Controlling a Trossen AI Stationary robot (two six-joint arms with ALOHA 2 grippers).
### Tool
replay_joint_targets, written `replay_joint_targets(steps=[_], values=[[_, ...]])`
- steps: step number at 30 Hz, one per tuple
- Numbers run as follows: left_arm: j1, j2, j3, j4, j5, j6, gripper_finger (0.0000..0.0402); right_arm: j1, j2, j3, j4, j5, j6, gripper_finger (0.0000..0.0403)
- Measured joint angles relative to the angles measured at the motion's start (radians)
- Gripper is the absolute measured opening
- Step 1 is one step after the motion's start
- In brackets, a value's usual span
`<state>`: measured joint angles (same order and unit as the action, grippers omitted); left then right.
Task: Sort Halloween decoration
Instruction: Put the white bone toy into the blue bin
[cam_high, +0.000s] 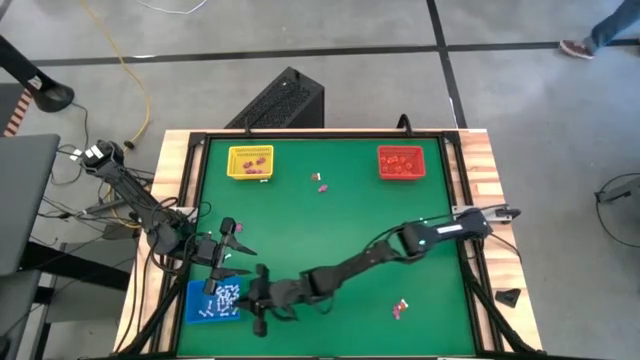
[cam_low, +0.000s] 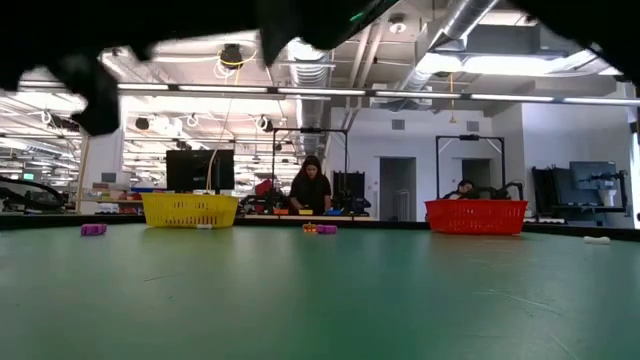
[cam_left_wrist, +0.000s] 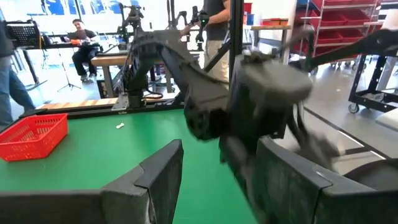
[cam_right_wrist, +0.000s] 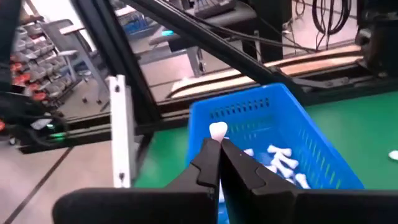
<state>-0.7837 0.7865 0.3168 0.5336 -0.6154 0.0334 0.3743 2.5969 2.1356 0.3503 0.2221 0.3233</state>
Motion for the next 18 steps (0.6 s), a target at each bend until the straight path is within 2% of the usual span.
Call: replay_joint_targets(steps=[3, 6, 12, 18], values=[[0.000, 0.000, 0.000, -0.004, 0.000, 0.000, 0.0197, -0.020, 0.084, 0.133, -0.078, -0.015, 0.010, 0.0038], [0.000, 0.000, 0.000, -0.005, -0.001, 0.000, 0.0197, -0.037, 0.131, 0.207, -0.111, -0.016, 0.016, 0.0041], [0.000, 0.000, 0.000, -0.018, -0.001, 0.000, 0.0197, -0.042, 0.141, 0.217, -0.131, -0.016, 0.001, 0.0066], [0.000, 0.000, 0.000, -0.021, -0.002, 0.000, 0.0197, -0.042, 0.135, 0.217, -0.148, -0.015, -0.018, 0.0116]])
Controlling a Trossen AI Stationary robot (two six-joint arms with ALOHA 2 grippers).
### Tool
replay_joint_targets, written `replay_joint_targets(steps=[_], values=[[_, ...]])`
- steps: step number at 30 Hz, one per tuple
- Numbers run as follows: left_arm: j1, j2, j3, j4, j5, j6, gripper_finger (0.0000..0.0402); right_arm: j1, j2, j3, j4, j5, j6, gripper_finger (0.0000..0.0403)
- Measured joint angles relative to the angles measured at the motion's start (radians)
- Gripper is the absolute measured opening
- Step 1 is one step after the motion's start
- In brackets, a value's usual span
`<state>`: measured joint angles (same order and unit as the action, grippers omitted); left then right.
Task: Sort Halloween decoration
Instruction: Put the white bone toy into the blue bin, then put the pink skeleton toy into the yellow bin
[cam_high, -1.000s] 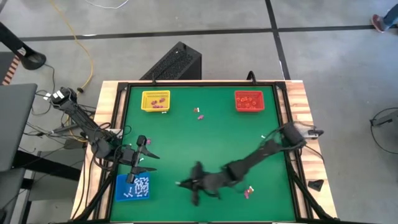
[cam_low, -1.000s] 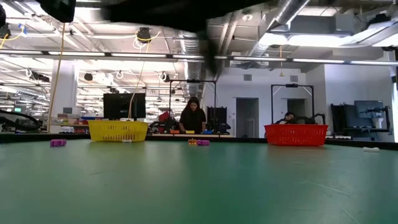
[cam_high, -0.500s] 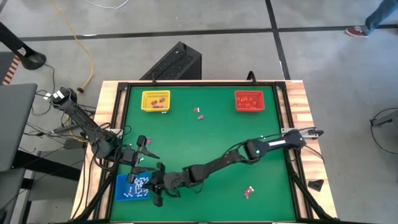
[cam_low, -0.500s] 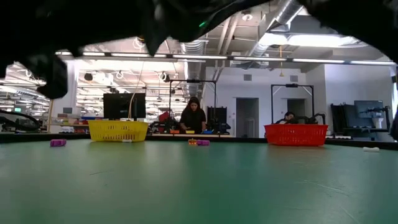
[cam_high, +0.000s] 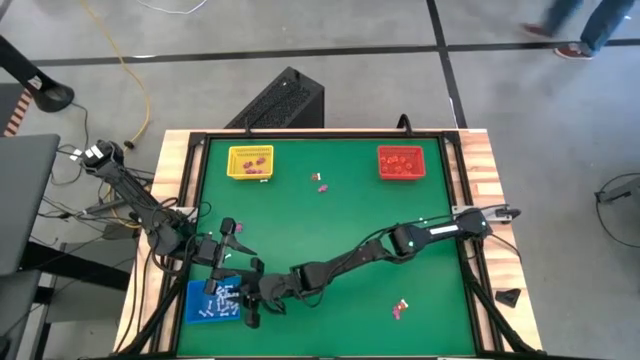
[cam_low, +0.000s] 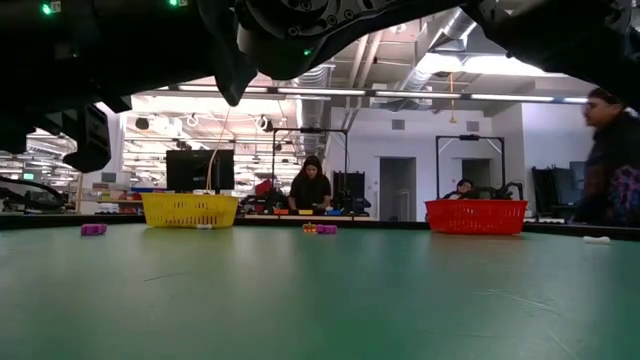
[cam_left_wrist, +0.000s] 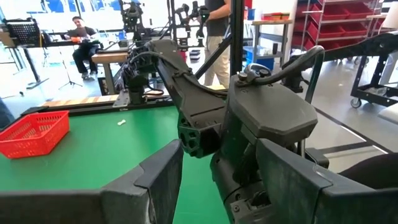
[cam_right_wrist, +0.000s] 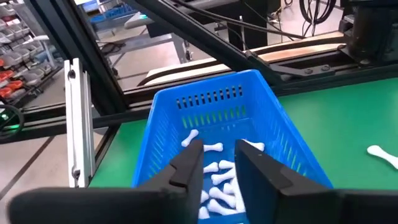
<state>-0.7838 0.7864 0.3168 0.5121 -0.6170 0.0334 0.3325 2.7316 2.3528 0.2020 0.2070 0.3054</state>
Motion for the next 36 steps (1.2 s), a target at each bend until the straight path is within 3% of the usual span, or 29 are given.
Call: replay_joint_targets(steps=[5, 7, 10, 14, 18, 23, 27, 34, 36], values=[[0.000, 0.000, 0.000, 0.000, 0.000, 0.000, 0.0197, 0.001, -0.001, 0.000, -0.030, -0.007, 0.000, 0.0161], [0.000, 0.000, 0.000, 0.000, 0.000, -0.001, 0.0197, 0.001, -0.010, 0.000, -0.086, -0.058, -0.001, 0.0173], [0.000, 0.000, 0.000, -0.002, 0.000, -0.005, 0.0197, 0.000, -0.055, 0.000, -0.262, -0.153, 0.000, 0.0183], [0.000, 0.000, 0.000, -0.013, 0.000, -0.012, 0.0197, 0.012, -0.137, 0.000, -0.524, -0.168, -0.025, 0.0184], [0.000, 0.000, 0.000, -0.028, 0.000, -0.031, 0.0197, 0.066, -0.225, 0.000, -0.691, -0.073, -0.099, 0.0179], [0.000, 0.000, 0.000, -0.033, 0.002, -0.056, 0.0197, 0.154, -0.328, 0.001, -0.863, 0.180, -0.147, 0.0169], [-0.001, 0.000, 0.000, -0.039, 0.018, -0.080, 0.0197, 0.213, -0.410, 0.000, -1.128, 0.238, -0.132, 0.0163], [-0.001, -0.002, 0.000, -0.011, 0.032, -0.083, 0.0197, 0.294, -0.545, -0.036, -1.737, 0.317, 0.241, 0.0149], [-0.001, -0.002, 0.000, -0.001, 0.036, -0.081, 0.0197, 0.301, -0.595, -0.094, -1.773, 0.327, 0.322, 0.0148]])
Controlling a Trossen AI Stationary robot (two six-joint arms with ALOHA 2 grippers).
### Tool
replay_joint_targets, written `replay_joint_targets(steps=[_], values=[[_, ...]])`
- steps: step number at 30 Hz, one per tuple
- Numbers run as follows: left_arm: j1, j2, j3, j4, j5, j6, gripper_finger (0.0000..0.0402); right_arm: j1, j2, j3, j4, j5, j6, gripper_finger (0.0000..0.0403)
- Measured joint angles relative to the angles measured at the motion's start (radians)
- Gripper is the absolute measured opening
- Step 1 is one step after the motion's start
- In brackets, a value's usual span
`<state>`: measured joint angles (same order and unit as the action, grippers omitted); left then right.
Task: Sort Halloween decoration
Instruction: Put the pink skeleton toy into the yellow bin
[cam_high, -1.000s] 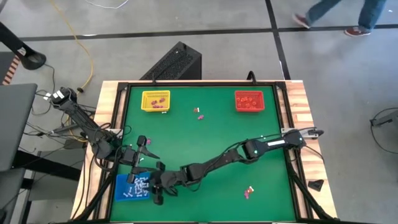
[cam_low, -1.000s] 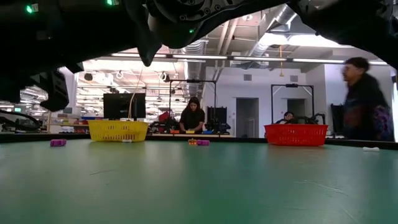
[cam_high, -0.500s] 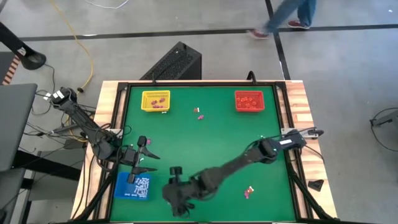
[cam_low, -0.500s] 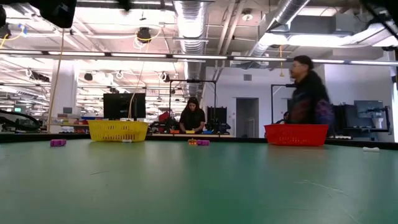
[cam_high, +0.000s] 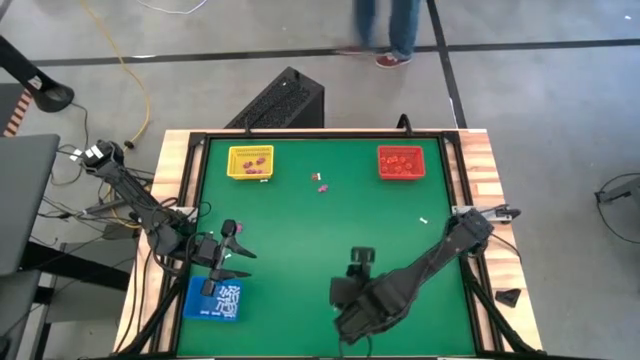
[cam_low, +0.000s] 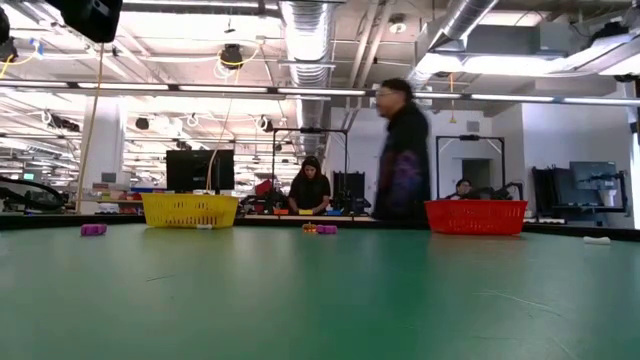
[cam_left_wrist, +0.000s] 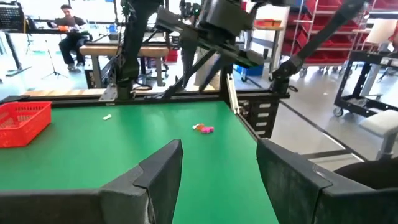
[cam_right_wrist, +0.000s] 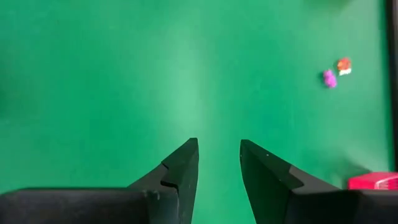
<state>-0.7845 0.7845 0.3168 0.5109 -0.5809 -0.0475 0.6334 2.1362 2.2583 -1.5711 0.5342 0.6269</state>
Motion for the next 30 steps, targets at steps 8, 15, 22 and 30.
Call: replay_joint_targets(steps=[8, 15, 22, 30], values=[[0.000, 0.000, 0.000, 0.011, 0.000, -0.001, 0.0197, -0.019, -0.385, -0.482, 0.079, 0.019, 0.214, 0.0149], [0.000, 0.000, 0.000, 0.011, -0.006, 0.000, 0.0197, -0.162, -0.669, -0.912, 0.235, -0.048, 0.335, 0.0149], [0.001, 0.000, 0.000, 0.011, -0.007, 0.012, 0.0197, -0.393, -0.809, -1.216, 0.234, -0.210, 0.496, 0.0149], [0.001, 0.000, 0.000, 0.002, -0.007, 0.017, 0.0197, -0.601, -0.821, -1.400, 0.280, -0.290, 0.409, 0.0149]])
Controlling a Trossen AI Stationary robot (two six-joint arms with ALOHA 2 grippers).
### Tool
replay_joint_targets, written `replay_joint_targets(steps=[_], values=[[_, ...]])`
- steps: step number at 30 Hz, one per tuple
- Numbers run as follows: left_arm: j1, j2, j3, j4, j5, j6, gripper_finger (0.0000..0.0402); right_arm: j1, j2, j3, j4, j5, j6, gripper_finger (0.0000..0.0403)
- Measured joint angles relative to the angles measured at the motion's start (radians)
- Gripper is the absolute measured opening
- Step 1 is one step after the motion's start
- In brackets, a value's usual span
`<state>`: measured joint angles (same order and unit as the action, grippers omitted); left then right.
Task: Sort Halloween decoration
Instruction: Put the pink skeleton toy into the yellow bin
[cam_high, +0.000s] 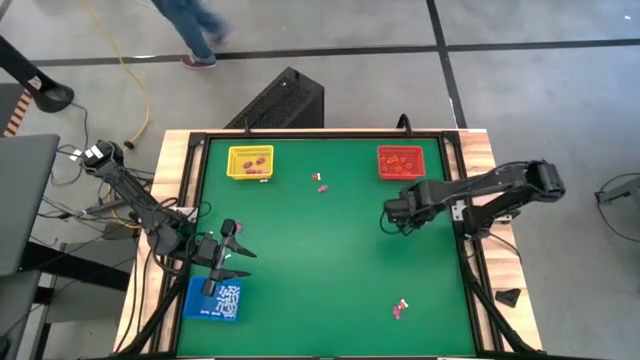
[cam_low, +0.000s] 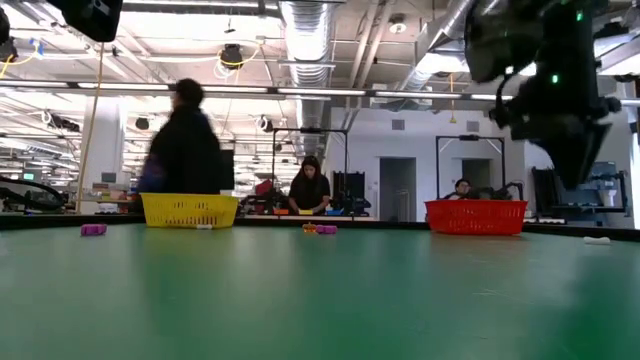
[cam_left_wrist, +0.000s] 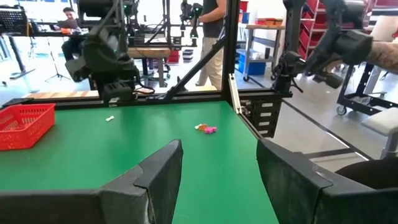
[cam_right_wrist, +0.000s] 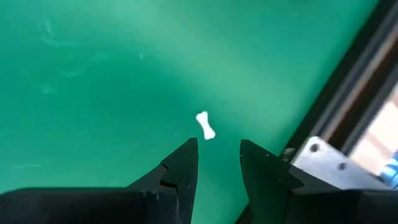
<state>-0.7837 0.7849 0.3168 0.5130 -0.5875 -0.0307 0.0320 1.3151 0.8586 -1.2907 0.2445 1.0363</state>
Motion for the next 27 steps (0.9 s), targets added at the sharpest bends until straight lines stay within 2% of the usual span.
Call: replay_joint_targets(steps=[10, 13, 17, 27], values=[[0.000, 0.000, 0.000, -0.010, 0.000, 0.000, 0.0197, -0.162, 0.001, -0.123, 0.133, -0.086, -0.175, 0.0149], [0.000, 0.000, 0.000, -0.014, 0.000, 0.000, 0.0197, -0.179, 0.001, -0.138, 0.157, -0.089, -0.199, 0.0149], [0.000, 0.000, 0.000, -0.021, 0.000, 0.000, 0.0197, -0.188, 0.001, -0.176, 0.219, -0.148, -0.224, 0.0150], [0.000, 0.000, 0.000, -0.031, -0.001, 0.000, 0.0197, -0.187, 0.001, -0.241, 0.271, -0.146, -0.225, 0.0150]])
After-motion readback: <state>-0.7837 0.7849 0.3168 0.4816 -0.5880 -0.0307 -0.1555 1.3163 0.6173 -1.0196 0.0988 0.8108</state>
